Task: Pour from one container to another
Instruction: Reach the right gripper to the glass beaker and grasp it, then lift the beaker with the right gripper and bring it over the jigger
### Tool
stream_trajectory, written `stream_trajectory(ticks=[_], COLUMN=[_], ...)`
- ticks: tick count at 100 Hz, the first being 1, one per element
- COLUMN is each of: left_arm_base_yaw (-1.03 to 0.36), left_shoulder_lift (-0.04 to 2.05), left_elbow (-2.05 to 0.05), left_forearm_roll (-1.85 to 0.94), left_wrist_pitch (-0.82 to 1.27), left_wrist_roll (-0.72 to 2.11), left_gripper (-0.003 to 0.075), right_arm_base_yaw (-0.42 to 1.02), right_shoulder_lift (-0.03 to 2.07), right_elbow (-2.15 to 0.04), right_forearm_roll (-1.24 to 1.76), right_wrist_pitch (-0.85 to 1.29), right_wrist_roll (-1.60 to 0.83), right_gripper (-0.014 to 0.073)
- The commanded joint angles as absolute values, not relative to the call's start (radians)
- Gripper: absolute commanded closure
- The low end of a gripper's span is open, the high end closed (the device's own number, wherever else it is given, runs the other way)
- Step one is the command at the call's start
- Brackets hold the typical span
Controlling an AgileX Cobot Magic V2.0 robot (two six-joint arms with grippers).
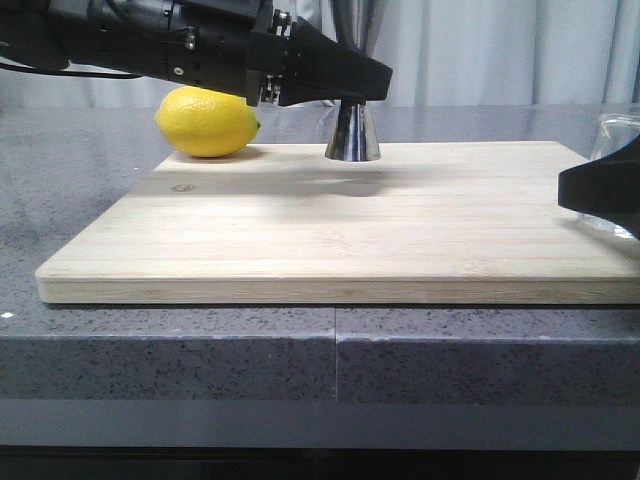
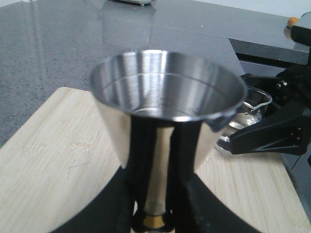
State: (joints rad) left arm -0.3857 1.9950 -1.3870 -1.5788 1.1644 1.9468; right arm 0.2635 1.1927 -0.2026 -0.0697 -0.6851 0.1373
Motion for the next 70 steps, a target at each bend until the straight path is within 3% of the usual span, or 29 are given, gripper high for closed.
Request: stream_trajectory(ticks=[1,28,70], left_arm_base_yaw=[-0.385,-0.385,-0.417], left_shoulder_lift=[1.928,1.928,1.928], left_elbow=[-1.418,-1.418,-1.418], left_forearm_roll=[-1.65,-1.648,-1.644], left_wrist_pitch=[1.279,1.279,1.279], left_wrist_roll=[1.938,1.936,1.914], left_gripper=[0.0741,0.0741,0.0741], right_arm_base_yaw=[0.266,0.266,0.266], right_shoulder_lift=[1.183,1.183,1.164], right_elbow=[-0.228,-0.287,-0.584], right_forearm_roll=[-0.078,-0.118,-0.283], right_wrist_pitch=[-0.779,-0.747,-0.431], right_wrist_roll=[0.128,0.128,0.128], right_gripper=[0.0321,0.0321,0.0321])
